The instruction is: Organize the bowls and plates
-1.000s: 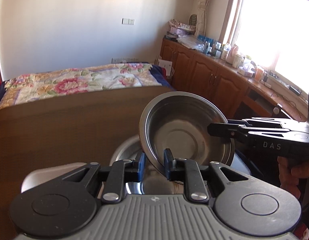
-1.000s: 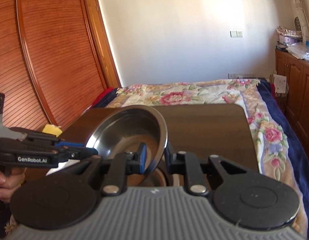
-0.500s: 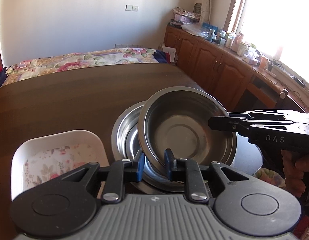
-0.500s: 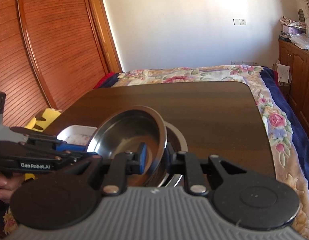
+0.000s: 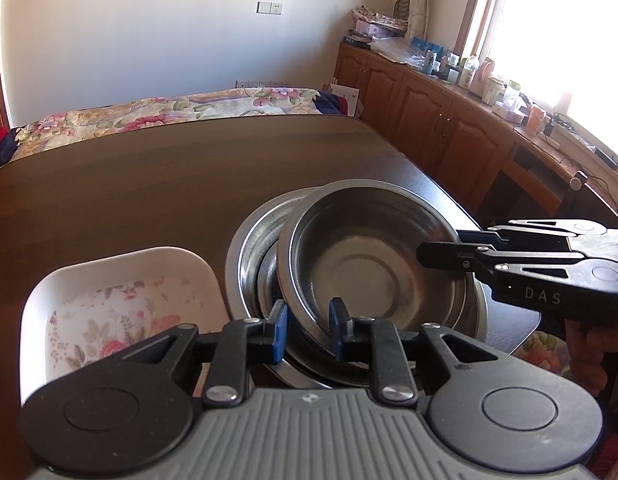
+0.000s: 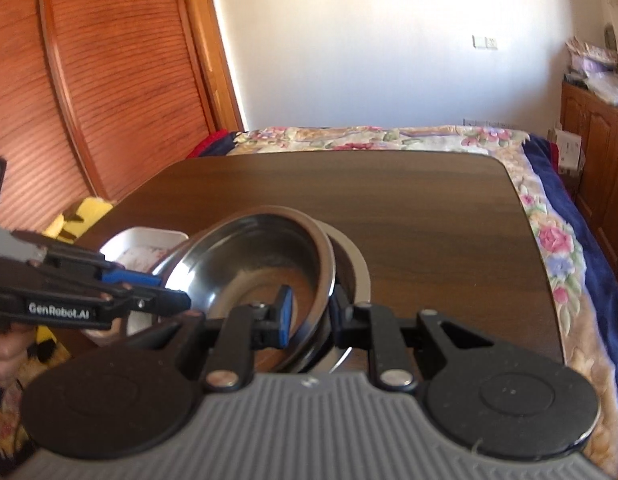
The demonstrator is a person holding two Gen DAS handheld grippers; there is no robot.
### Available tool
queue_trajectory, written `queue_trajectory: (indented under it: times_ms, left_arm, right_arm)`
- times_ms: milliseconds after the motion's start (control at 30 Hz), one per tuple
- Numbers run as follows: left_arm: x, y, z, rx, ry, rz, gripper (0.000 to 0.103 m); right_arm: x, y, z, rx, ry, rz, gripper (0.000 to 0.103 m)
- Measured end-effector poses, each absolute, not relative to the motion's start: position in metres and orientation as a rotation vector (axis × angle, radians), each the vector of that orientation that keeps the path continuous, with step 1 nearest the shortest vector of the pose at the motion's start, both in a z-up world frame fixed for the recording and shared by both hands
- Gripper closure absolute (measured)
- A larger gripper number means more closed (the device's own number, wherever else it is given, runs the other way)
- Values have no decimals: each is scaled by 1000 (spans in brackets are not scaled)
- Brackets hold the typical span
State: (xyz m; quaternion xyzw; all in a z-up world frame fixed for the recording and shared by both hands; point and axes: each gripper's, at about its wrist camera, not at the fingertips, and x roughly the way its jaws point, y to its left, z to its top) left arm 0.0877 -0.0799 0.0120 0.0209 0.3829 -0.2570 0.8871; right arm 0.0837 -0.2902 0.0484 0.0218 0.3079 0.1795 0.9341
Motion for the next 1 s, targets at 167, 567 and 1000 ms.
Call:
queue_trajectory:
  times_ms: [167, 567, 1000]
  left_arm:
    - [87, -83, 12, 48, 791, -527, 80]
    - [83, -73, 17, 24, 765, -526, 79]
    - [63, -70, 34, 54, 641, -494, 74]
  right_arm:
    - [84, -288, 49, -2, 621, 362, 81]
    - [86, -288, 51, -25, 611, 351, 80]
    - [67, -291, 66, -34, 480, 333, 80]
